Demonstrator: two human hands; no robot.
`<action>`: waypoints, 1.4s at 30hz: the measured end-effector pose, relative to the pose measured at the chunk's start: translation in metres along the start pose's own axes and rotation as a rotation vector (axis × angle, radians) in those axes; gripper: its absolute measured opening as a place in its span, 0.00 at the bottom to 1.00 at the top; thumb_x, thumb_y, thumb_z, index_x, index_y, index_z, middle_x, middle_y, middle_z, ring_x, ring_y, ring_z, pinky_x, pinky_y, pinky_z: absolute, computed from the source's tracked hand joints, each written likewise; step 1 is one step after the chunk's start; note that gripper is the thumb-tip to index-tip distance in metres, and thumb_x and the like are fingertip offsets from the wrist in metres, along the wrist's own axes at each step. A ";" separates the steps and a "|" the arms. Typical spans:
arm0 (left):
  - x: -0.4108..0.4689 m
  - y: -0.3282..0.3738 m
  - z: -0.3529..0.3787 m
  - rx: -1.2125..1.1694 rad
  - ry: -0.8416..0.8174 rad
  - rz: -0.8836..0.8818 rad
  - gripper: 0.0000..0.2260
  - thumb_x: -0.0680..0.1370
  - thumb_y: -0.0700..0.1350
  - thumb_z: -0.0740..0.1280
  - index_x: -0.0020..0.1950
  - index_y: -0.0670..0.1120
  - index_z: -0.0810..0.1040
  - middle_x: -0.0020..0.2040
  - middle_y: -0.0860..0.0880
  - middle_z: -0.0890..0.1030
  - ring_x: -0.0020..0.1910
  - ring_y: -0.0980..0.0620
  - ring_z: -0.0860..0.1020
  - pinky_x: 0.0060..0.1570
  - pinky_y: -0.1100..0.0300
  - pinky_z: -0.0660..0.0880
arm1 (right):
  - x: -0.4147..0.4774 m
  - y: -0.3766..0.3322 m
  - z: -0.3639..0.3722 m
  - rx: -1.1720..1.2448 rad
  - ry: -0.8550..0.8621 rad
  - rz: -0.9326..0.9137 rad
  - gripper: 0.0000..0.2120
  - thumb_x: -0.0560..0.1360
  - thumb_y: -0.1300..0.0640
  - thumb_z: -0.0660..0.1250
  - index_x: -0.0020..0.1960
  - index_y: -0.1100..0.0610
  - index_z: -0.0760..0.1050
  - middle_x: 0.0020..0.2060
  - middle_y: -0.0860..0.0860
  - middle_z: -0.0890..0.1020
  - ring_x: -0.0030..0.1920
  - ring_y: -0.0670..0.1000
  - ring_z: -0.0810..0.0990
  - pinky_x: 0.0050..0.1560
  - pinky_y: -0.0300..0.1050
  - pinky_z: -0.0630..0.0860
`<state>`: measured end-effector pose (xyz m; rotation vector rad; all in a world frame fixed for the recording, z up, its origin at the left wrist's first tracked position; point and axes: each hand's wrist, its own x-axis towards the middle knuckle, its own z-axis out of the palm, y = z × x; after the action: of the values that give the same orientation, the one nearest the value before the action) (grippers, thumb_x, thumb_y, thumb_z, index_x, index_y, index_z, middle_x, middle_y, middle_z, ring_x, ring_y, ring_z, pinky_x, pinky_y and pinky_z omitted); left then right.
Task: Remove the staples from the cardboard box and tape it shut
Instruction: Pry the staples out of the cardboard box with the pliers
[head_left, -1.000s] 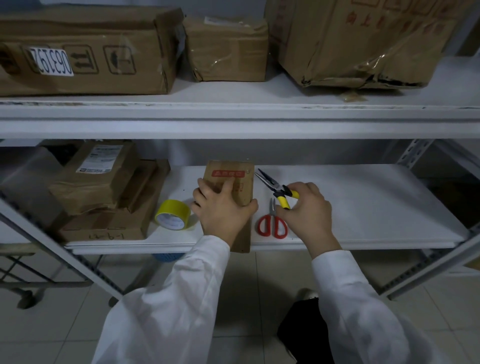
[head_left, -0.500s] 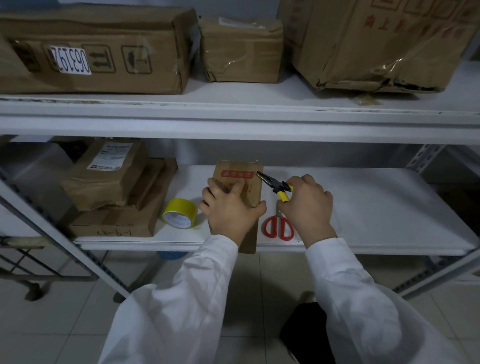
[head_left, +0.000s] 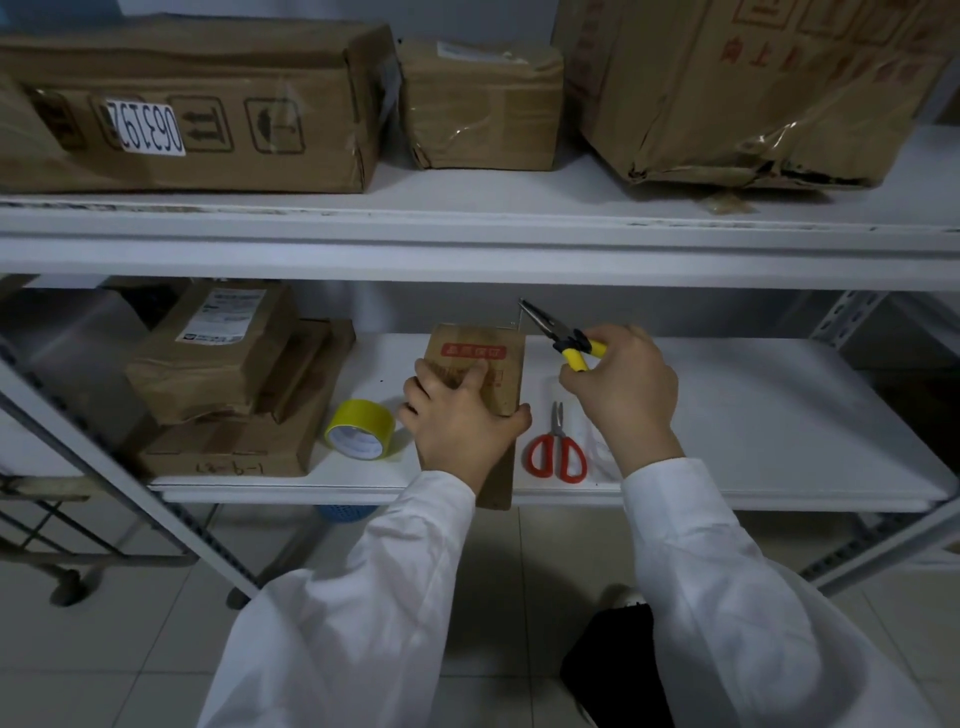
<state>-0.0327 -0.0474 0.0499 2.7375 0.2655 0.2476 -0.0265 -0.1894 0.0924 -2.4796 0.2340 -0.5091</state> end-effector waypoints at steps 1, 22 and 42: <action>0.000 0.000 0.000 0.000 0.000 -0.002 0.32 0.69 0.68 0.64 0.70 0.59 0.64 0.74 0.41 0.55 0.70 0.37 0.57 0.67 0.44 0.57 | -0.001 0.004 -0.001 0.039 -0.019 0.036 0.16 0.70 0.54 0.71 0.57 0.52 0.77 0.52 0.51 0.77 0.48 0.55 0.77 0.50 0.48 0.74; -0.001 0.000 0.003 -0.005 -0.021 0.000 0.31 0.69 0.67 0.64 0.69 0.58 0.64 0.76 0.40 0.51 0.72 0.35 0.54 0.68 0.42 0.56 | -0.045 0.113 0.034 -0.224 -0.129 0.608 0.16 0.71 0.55 0.67 0.55 0.60 0.71 0.52 0.58 0.73 0.53 0.61 0.74 0.55 0.53 0.66; 0.034 -0.024 -0.027 0.054 -0.336 0.142 0.51 0.60 0.75 0.66 0.75 0.60 0.44 0.77 0.38 0.49 0.76 0.36 0.47 0.70 0.37 0.39 | -0.022 0.045 0.011 0.691 -0.265 0.453 0.07 0.68 0.63 0.74 0.42 0.56 0.76 0.37 0.51 0.77 0.40 0.52 0.75 0.42 0.43 0.71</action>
<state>-0.0093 -0.0088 0.0703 2.7953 -0.0145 -0.1856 -0.0448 -0.2143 0.0511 -1.7197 0.4171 -0.0424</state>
